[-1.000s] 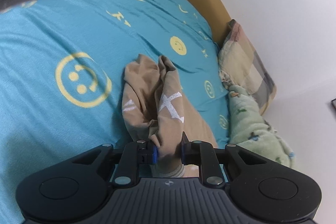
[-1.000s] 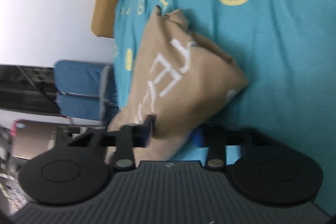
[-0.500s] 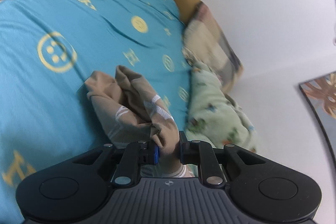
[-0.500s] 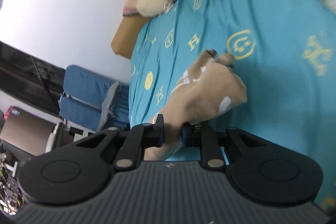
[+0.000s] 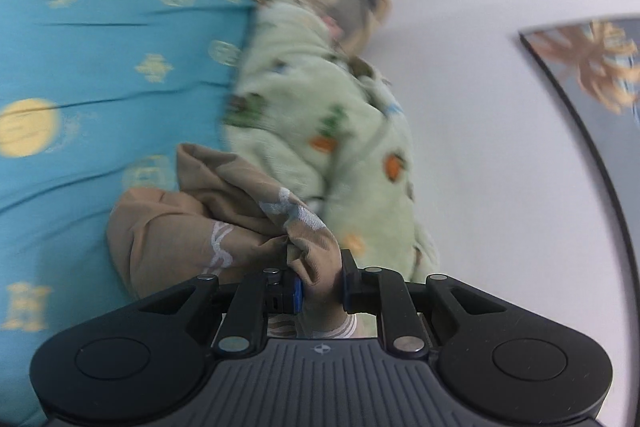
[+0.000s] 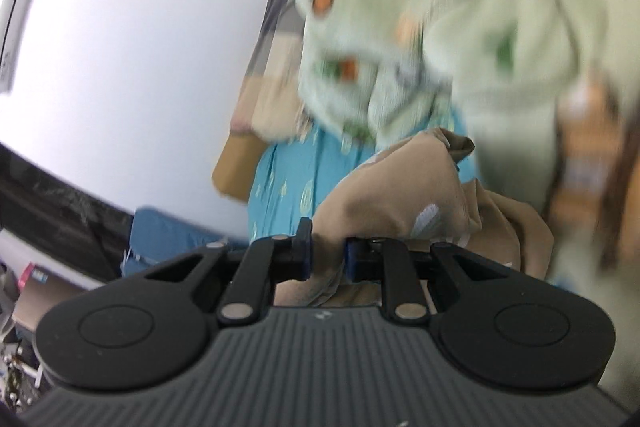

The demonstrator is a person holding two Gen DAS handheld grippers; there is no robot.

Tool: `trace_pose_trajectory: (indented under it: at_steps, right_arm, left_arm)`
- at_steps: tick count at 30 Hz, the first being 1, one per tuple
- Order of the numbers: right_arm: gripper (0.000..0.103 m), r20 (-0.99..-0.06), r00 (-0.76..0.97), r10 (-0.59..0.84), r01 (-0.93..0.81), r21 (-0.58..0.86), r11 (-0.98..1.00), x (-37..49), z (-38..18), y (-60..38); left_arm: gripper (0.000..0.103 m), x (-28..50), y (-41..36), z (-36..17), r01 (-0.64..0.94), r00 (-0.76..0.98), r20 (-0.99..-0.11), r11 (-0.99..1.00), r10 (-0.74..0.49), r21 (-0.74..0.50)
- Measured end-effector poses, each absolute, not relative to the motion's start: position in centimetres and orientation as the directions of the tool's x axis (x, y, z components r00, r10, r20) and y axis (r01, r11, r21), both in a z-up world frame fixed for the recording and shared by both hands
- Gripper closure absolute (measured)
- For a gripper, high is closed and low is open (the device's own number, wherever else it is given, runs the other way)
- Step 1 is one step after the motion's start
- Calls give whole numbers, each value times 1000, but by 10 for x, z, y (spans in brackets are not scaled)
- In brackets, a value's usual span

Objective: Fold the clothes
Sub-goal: 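Lift the folded shirt with both grippers and carry it onto the green blanket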

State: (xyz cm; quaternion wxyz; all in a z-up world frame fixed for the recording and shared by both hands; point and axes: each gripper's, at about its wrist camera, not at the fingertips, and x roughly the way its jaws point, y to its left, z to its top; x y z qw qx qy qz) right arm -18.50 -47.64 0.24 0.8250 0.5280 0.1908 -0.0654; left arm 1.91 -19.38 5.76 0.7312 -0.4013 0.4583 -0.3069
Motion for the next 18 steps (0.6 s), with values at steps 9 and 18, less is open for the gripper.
trace_pose_trajectory:
  at_steps: [9, 18]
  right_arm:
    - [84, -197, 964, -177, 264, 711, 652, -152, 137, -608]
    - [83, -287, 900, -328, 436, 600, 670, -155, 72, -629]
  left_arm:
    - [85, 86, -361, 143, 360, 304, -162, 271, -939, -893]
    - [85, 54, -393, 56, 559, 255, -291, 386, -922, -734]
